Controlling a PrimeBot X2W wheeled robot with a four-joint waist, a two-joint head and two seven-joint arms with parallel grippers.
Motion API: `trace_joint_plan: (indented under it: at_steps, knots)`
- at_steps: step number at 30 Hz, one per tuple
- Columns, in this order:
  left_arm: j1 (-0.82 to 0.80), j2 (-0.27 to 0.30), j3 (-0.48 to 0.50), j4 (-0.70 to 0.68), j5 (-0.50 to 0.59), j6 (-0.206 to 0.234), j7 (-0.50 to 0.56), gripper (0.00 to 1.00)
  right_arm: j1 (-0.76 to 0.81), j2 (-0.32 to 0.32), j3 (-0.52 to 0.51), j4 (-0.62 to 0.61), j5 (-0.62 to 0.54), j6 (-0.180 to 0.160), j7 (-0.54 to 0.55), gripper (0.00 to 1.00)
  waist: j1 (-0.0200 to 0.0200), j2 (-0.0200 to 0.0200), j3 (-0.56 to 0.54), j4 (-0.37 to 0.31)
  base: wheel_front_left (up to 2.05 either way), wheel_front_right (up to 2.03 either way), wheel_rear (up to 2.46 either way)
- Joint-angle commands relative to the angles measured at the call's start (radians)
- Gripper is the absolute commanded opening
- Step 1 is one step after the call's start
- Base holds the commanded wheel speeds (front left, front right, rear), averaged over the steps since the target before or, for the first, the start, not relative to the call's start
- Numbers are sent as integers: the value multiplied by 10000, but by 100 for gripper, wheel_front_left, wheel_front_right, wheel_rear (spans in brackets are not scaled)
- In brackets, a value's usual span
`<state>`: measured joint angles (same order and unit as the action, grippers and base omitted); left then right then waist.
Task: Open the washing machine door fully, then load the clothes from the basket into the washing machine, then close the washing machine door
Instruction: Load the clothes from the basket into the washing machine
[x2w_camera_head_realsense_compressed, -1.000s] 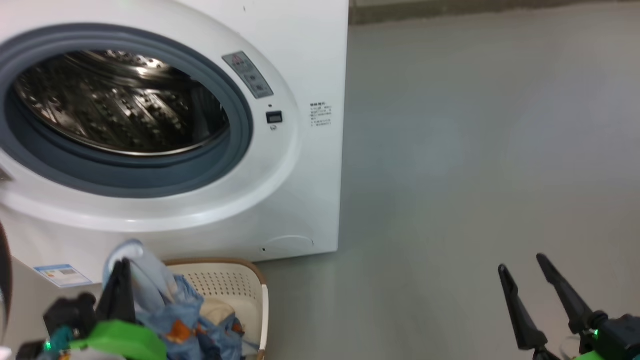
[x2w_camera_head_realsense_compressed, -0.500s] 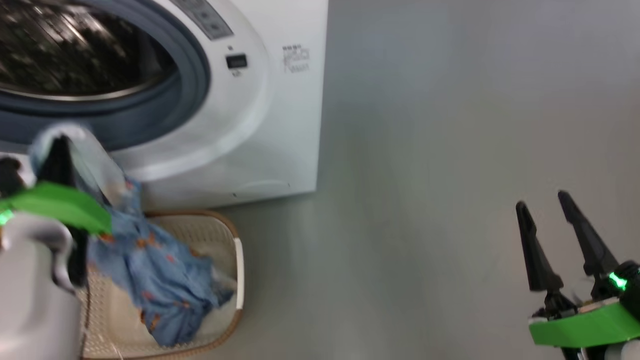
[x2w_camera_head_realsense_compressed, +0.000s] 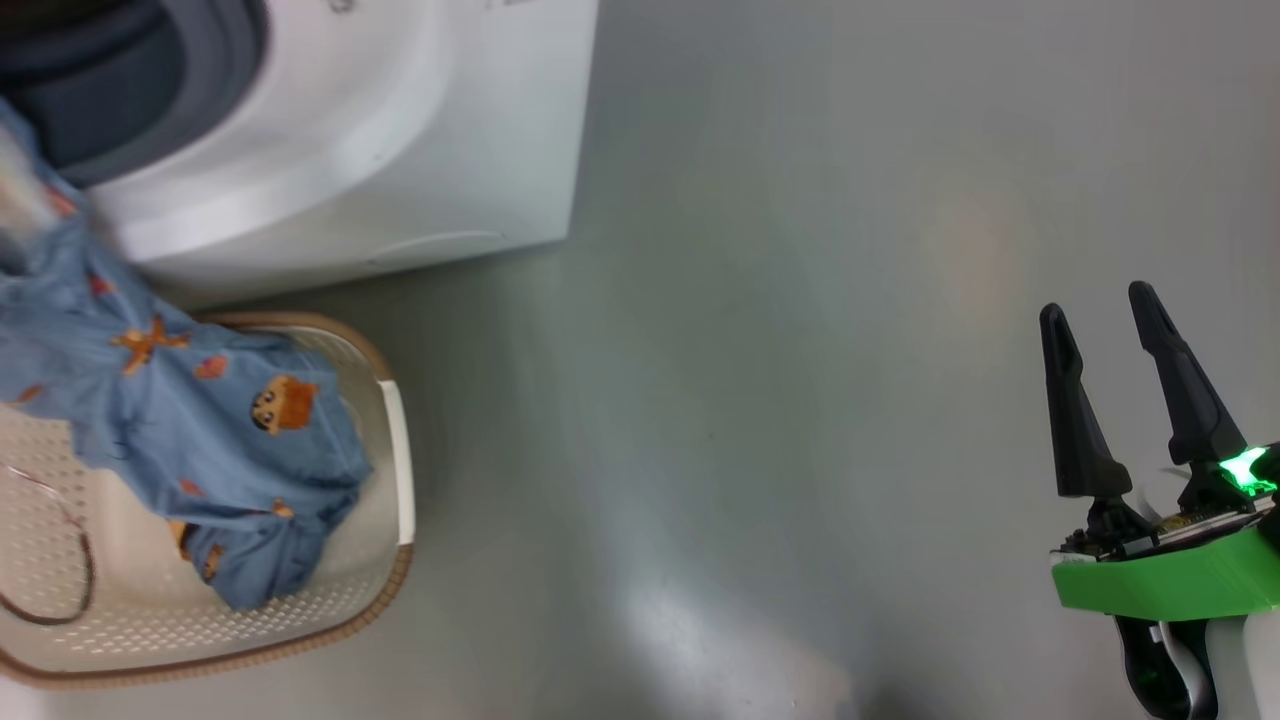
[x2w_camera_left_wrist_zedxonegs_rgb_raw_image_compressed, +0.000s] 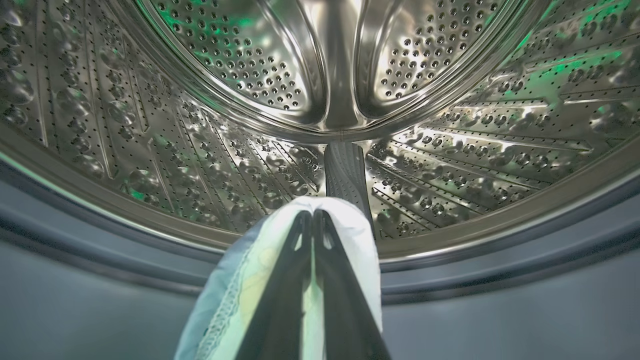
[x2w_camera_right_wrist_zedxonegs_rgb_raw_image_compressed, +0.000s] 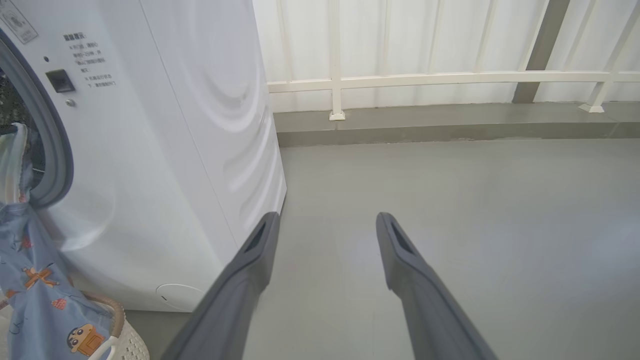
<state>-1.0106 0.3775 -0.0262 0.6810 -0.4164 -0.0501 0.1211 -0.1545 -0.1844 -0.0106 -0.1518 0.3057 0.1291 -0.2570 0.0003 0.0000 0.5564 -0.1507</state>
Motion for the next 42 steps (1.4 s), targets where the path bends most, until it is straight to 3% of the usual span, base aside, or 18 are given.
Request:
trace_joint_plan:
  at_steps: [1,14,22,29,38,42]
  knots:
    - [-301,677,195,-218,33,-93,187,0,-13,-59,218,-223,104,16,-48,100,-3,0,721,-437,0,0,0]
    - [-1431,1664,175,-503,97,134,1579,0,-340,56,415,-177,246,16,-48,100,-3,0,1466,-998,0,0,0]
    - [-2369,2335,293,-1063,330,405,1449,0,-448,94,476,-125,353,16,-48,100,-3,0,1912,-1333,0,0,0]
    - [-3382,2643,531,-1439,541,641,-2,0,-646,164,582,-66,456,16,-48,100,-3,0,2276,-1645,0,0,0]
    - [-4575,2951,289,-1453,1560,968,-3266,0,-861,158,657,-67,470,16,-48,100,-3,0,2555,-1883,0,0,0]
    - [-4697,2865,-25,-1180,1882,965,-3612,0,-893,158,595,-104,446,16,-48,100,-3,0,2620,-1831,0,0,0]
